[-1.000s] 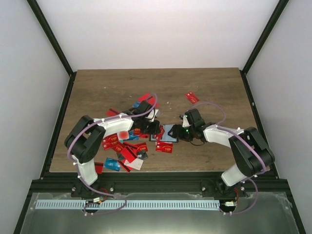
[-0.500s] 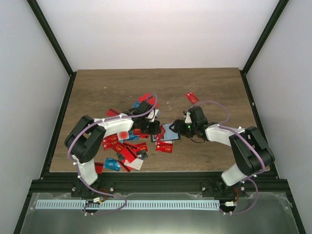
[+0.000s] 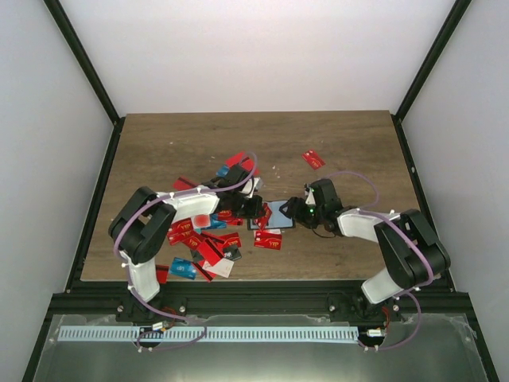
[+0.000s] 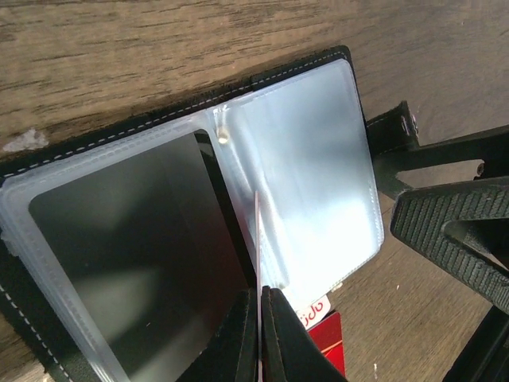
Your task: Put the credit cards into the card holder
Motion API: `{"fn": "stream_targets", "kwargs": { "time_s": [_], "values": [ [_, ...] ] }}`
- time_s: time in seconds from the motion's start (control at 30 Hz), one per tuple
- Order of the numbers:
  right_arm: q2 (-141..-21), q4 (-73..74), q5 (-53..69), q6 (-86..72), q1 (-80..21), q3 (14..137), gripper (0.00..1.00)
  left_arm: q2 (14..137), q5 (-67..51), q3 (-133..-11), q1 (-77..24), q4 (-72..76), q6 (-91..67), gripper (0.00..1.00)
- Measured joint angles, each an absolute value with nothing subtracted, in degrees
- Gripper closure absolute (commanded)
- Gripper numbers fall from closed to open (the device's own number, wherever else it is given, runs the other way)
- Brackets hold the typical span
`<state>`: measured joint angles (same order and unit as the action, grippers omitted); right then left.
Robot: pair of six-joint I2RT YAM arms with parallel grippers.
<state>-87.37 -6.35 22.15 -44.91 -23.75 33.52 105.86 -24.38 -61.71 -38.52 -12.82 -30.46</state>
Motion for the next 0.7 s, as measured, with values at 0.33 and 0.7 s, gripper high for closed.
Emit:
{"fn": "stream_targets", "kwargs": {
  "time_s": [0.33, 0.7],
  "values": [
    [-87.0, -8.4, 24.0, -44.9, -23.3, 32.0, 0.34, 107.7, -24.9, -62.7, -38.1, -11.4, -32.6, 0.96],
    [-86.7, -9.4, 25.8, -44.8, -23.0, 31.0, 0.35, 108.9, -26.4, -62.7, -37.7, -8.4, -34.6, 0.96]
  ]
}}
